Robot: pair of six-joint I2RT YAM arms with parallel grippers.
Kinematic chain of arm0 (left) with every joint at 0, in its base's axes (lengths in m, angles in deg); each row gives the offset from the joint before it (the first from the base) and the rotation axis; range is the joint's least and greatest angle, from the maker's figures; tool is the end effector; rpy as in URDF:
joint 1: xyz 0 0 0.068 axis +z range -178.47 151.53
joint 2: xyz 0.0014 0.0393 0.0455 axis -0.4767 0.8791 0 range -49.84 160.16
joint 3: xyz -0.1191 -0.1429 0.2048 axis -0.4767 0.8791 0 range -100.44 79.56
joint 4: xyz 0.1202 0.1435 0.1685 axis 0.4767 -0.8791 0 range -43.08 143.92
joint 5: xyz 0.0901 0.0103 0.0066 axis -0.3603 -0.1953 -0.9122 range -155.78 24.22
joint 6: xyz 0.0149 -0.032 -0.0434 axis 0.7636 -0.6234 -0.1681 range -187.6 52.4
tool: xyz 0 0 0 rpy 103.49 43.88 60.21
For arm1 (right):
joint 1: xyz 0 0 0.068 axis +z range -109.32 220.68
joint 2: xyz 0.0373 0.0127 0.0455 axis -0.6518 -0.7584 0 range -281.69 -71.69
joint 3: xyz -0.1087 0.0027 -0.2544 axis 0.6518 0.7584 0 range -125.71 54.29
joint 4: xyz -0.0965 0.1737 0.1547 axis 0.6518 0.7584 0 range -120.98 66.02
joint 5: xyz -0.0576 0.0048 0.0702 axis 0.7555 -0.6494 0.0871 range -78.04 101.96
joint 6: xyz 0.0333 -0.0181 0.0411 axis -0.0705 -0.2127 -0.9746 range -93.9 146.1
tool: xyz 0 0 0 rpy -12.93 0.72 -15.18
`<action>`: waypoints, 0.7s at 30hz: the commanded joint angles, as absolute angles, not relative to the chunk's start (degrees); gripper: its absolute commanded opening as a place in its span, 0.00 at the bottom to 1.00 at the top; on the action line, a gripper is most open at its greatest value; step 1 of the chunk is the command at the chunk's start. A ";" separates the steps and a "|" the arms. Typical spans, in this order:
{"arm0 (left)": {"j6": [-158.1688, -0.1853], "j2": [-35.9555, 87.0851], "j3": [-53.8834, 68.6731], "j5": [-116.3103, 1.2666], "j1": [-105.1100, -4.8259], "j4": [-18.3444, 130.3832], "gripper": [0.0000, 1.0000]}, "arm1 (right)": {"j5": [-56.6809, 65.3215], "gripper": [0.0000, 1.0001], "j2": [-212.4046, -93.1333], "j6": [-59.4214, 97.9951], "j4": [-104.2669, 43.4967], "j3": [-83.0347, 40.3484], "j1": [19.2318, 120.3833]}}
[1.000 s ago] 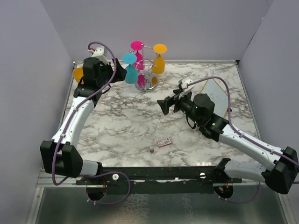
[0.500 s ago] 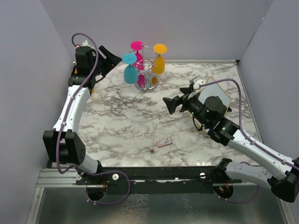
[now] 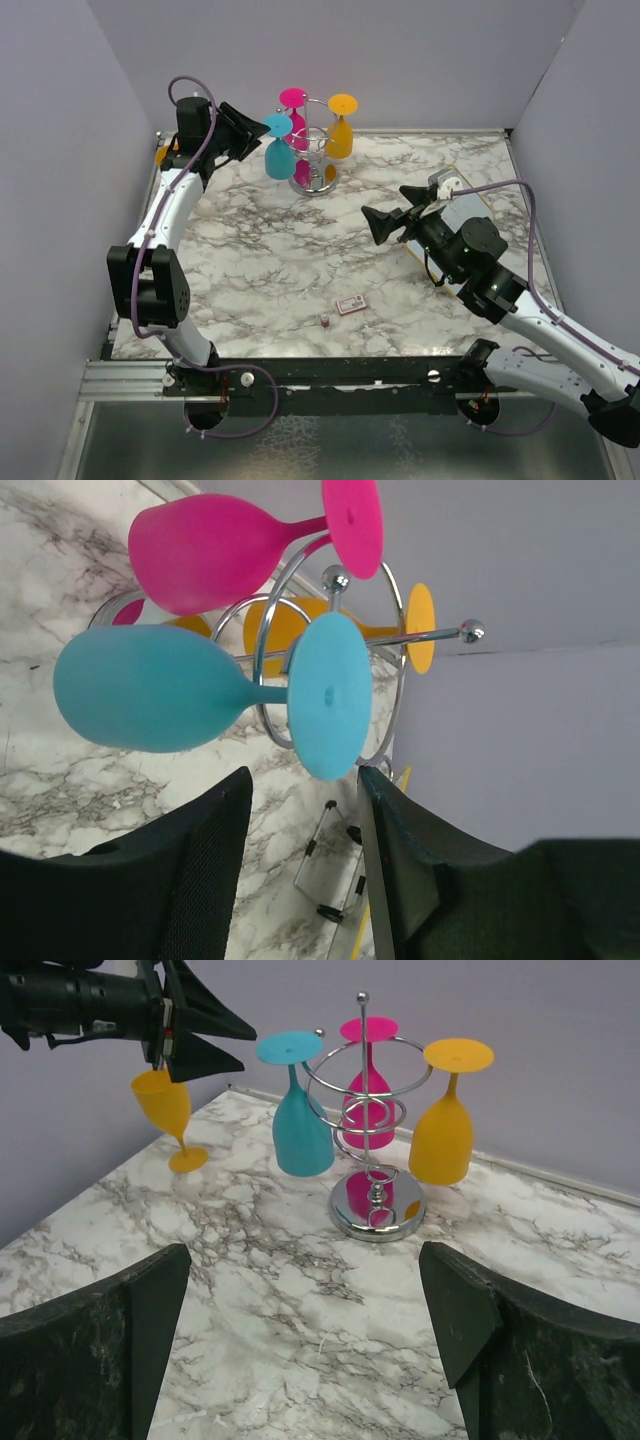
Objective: Take the wine glass off the wine glass rack
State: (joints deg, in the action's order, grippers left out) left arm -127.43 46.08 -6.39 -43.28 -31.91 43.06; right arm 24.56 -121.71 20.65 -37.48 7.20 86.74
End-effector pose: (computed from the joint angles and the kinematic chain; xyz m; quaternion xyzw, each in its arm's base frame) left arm 0.3901 -0.0383 0.3596 -0.2838 0.7640 -0.4288 0.3898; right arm 0.1425 0.1359 0.3737 -0.1612 0.6660 0.2471 0.6851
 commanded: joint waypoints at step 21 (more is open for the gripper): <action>-128.39 52.84 -14.82 -42.40 -31.15 44.33 0.33 | 27.46 1.00 -119.57 22.76 -39.20 8.38 86.78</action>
